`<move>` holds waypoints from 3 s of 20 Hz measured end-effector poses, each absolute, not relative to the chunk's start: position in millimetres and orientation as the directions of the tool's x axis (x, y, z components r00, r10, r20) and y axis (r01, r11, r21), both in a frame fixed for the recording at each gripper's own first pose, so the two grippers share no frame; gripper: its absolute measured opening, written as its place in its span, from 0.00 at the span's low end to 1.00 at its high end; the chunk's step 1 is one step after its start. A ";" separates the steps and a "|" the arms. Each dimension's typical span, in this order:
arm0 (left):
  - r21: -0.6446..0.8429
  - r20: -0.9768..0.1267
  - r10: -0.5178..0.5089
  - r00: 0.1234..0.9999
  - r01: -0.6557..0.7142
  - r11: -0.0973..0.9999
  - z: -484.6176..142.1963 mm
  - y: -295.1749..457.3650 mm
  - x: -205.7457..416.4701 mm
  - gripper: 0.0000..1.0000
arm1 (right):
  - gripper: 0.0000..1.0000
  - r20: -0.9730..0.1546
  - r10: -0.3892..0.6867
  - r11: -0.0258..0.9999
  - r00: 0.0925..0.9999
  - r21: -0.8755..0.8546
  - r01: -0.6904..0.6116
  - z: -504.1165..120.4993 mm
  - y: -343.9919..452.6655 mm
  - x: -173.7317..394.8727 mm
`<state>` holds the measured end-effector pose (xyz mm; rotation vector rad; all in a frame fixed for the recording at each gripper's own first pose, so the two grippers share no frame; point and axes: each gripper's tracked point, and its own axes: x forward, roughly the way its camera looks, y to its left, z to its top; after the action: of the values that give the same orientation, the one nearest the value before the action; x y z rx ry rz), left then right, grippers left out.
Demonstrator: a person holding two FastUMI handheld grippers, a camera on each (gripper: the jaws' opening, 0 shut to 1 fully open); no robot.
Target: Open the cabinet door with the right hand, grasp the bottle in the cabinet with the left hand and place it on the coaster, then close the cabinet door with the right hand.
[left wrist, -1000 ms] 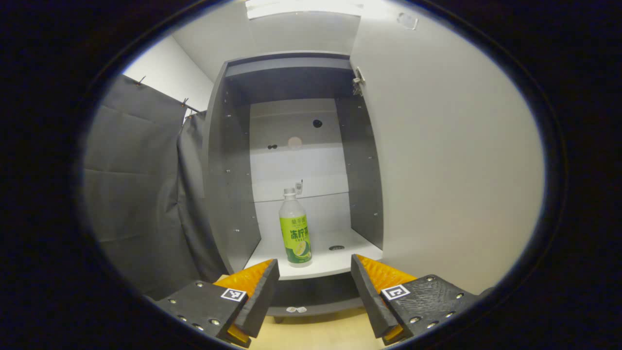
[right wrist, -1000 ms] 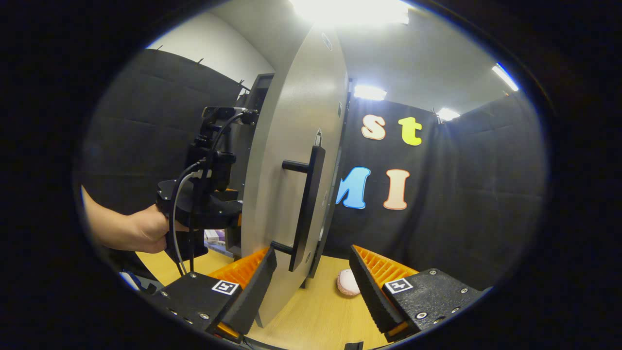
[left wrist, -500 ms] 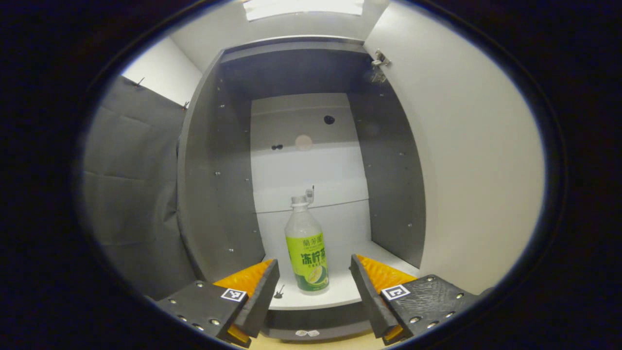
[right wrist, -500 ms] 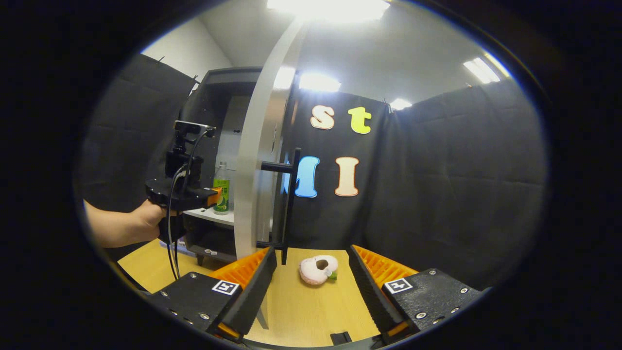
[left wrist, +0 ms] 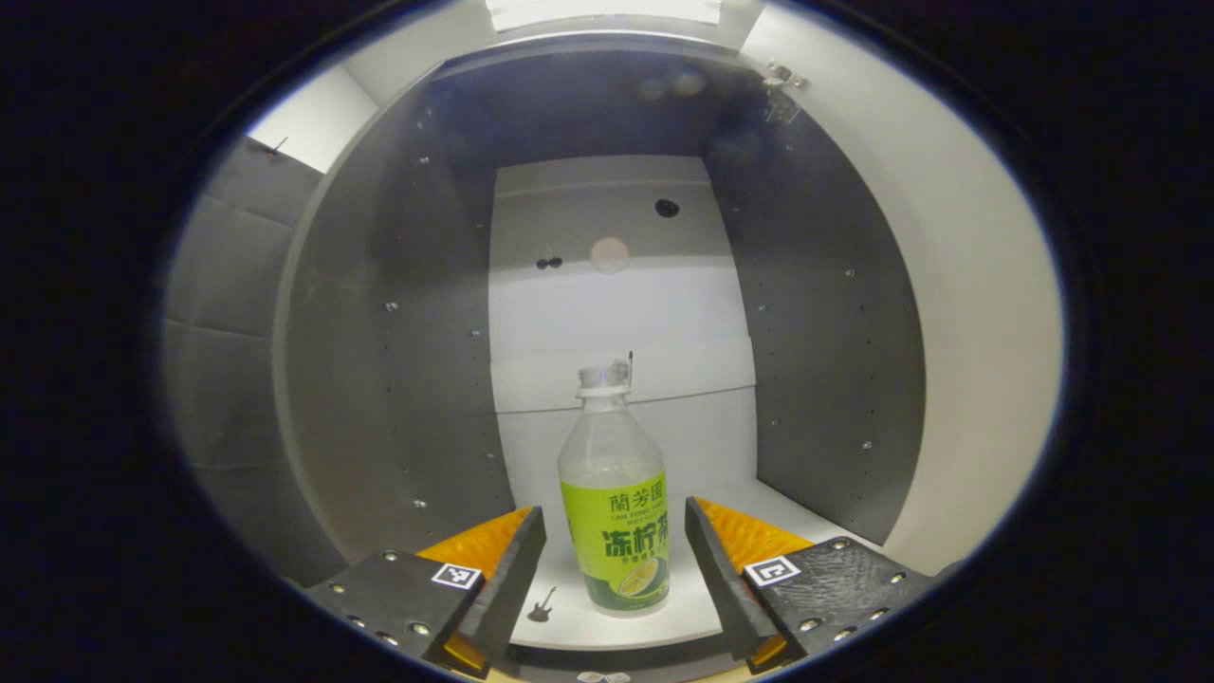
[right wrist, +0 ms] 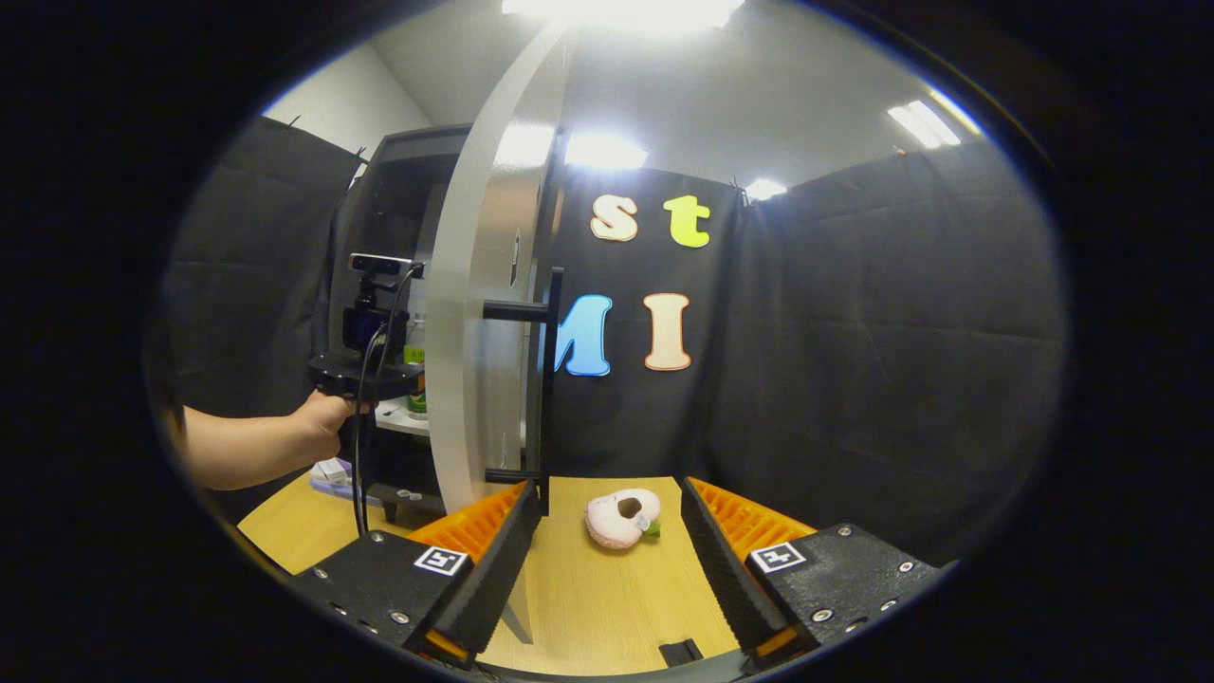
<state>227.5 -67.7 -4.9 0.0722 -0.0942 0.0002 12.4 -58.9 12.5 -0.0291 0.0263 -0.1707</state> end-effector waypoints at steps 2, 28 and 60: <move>0.071 0.097 -0.004 0.995 -0.003 0.997 -6.0 -68.3 239.9 0.89 | 0.93 -0.031 -0.176 0.984 0.984 0.014 0.177 10.0 -56.1 11.9; 0.050 0.110 -0.018 0.994 0.013 0.999 4.3 -42.6 207.8 0.72 | 0.93 -0.041 -0.164 0.984 0.986 0.056 0.166 7.2 -57.0 7.0; 0.091 0.151 0.127 0.980 -0.142 0.986 -194.4 32.3 -90.0 0.67 | 0.95 -0.080 -0.310 0.949 0.947 -0.090 0.303 -79.4 -168.5 35.7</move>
<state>-90.0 32.3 -194.4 0.1015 -0.1449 0.1355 35.7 -168.5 -79.4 -0.0768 0.0938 -0.3125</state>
